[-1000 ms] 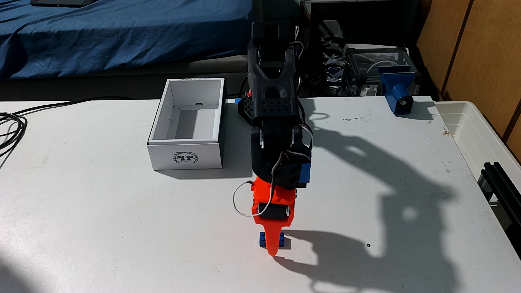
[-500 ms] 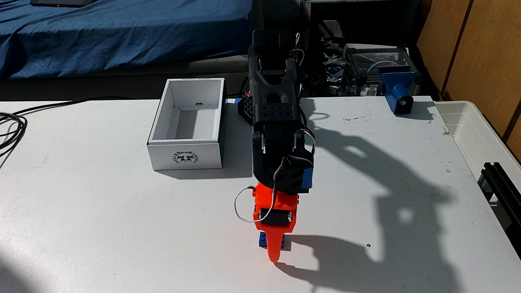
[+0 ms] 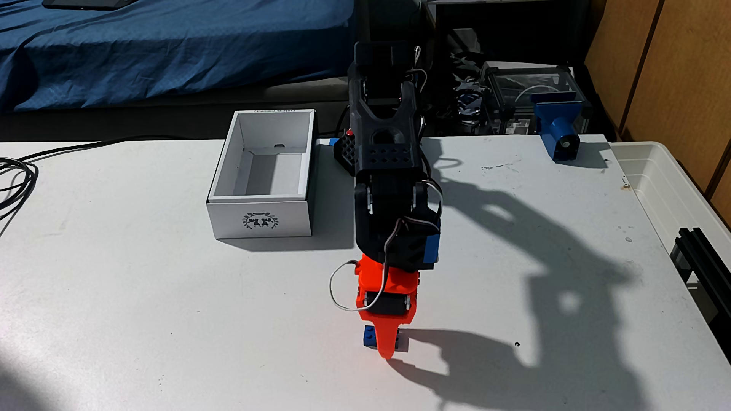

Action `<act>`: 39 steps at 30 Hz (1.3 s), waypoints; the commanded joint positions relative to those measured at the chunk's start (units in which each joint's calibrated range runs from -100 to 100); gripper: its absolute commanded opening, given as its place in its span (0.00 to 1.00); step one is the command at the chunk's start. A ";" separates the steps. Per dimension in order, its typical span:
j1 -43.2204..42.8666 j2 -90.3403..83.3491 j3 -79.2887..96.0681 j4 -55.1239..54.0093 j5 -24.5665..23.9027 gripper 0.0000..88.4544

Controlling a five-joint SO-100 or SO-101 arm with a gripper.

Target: Grab the blue brick and place in box

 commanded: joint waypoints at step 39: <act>2.79 -1.34 -14.21 20.47 2.92 0.01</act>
